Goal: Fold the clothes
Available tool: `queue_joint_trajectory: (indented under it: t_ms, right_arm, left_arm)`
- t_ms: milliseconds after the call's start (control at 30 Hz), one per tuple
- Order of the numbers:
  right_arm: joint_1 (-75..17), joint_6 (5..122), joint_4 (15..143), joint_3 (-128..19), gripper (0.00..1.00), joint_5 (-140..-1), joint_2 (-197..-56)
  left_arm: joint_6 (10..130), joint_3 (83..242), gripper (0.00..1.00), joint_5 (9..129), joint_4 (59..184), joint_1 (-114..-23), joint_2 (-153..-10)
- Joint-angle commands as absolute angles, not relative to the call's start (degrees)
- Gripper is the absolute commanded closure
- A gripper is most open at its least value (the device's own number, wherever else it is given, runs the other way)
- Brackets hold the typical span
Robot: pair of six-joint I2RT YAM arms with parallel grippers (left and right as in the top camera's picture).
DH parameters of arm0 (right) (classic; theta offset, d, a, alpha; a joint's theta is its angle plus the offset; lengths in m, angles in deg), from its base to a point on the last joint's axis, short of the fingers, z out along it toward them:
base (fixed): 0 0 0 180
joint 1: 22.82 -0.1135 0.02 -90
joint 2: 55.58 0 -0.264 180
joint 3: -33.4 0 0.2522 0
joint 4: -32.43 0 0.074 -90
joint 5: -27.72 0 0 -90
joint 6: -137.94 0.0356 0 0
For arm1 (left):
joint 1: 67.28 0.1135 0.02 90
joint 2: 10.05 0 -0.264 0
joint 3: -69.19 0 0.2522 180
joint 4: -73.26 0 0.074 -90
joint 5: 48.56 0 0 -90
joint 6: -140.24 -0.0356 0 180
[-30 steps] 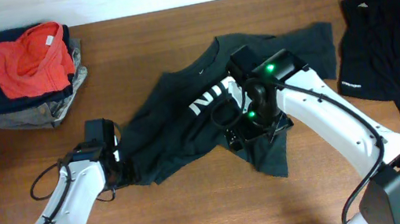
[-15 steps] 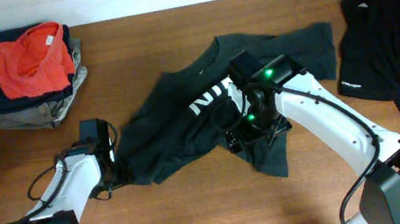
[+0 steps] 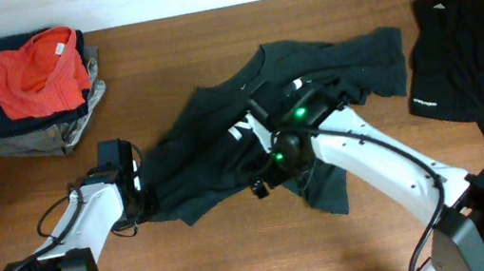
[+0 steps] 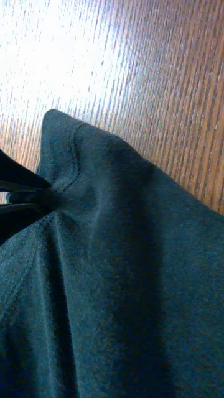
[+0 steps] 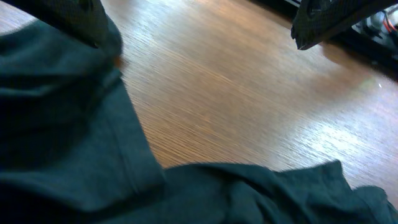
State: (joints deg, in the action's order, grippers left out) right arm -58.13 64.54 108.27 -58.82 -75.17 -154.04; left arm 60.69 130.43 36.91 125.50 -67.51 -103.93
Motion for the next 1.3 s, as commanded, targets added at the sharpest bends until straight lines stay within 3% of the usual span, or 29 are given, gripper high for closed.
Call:
queue_joint_trajectory:
  t_ms: [0, 267, 733, 900, 1067, 1267]
  right_arm:
    - [-59.1, 73.0, 106.5, -57.6, 0.01, -73.0, -156.5]
    - [-59.1, 83.0, 101.9, -56.4, 0.01, -71.6, -162.4]
    - [-59.1, 89.2, 95.2, -56.4, 0.00, -66.5, -167.4]
    - [-59.0, 89.2, 92.3, -56.4, 0.09, -66.1, -168.2]
    - [-57.6, 90.1, 91.8, -56.4, 0.28, -66.1, -170.5]
    - [-56.0, 90.3, 92.6, -56.4, 0.30, -66.1, -171.8]
  left_arm:
    - [60.8, 129.4, 0.92, 34.3, 125.5, -67.0, -106.3]
    - [60.8, 129.4, 0.93, 34.3, 125.6, -67.0, -106.3]
    - [60.8, 129.4, 0.94, 34.3, 125.3, -67.0, -106.3]
    - [60.8, 129.4, 0.94, 34.3, 125.2, -67.0, -106.3]
    - [60.8, 129.4, 0.94, 34.3, 125.2, -67.0, -106.3]
    - [60.8, 129.4, 0.94, 34.3, 125.2, -67.0, -106.3]
